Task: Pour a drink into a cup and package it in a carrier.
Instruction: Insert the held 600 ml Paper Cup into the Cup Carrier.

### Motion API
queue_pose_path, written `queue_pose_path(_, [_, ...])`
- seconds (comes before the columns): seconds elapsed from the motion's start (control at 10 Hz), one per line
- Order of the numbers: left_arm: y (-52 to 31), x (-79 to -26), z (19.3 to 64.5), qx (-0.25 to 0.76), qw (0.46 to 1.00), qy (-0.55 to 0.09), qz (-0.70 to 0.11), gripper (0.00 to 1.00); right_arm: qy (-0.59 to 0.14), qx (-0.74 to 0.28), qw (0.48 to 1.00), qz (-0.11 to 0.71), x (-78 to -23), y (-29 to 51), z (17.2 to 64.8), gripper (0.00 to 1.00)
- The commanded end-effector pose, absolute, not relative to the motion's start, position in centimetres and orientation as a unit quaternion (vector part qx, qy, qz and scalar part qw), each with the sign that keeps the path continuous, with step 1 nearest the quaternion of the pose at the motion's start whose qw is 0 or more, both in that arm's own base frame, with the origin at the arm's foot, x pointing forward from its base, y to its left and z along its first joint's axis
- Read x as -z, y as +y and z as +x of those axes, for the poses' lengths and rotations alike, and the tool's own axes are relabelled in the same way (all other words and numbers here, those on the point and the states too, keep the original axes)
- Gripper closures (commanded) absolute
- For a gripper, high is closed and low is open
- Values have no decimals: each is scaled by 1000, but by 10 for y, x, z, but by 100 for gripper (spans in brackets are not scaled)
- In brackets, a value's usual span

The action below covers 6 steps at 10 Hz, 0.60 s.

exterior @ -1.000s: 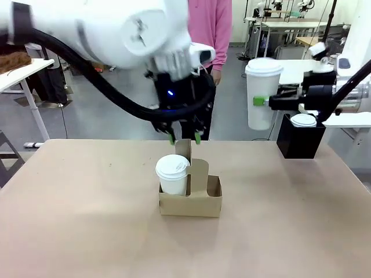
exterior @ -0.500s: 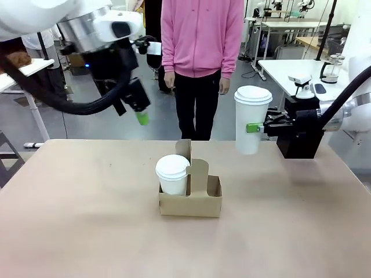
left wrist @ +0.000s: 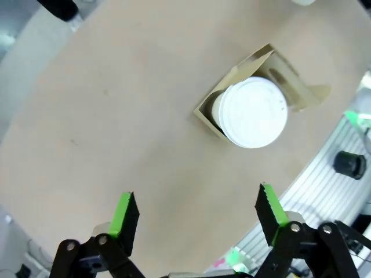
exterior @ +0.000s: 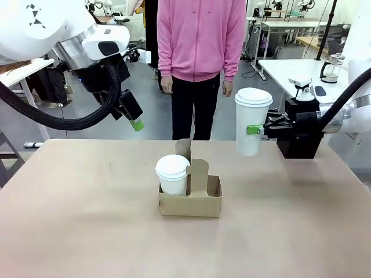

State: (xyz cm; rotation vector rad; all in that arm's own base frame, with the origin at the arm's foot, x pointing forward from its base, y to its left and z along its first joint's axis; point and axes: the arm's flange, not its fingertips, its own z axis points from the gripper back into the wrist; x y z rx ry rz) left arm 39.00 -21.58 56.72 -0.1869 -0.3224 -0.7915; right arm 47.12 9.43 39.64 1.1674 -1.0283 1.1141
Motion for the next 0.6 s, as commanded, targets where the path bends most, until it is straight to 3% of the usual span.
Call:
queue_pose_path(0.0, [-200,-546,403,398,896,-156,-119,0,-426,-496,548,521,-397,107,472,19])
queue_pose_path(0.3, [-164,-511,418,456,848,-200,-181,0,-401,-533,477,572,-378,161,482,19])
queue_pose_path(0.5, [-142,-497,416,482,815,-238,-214,0,-382,-542,457,593,-366,186,479,19])
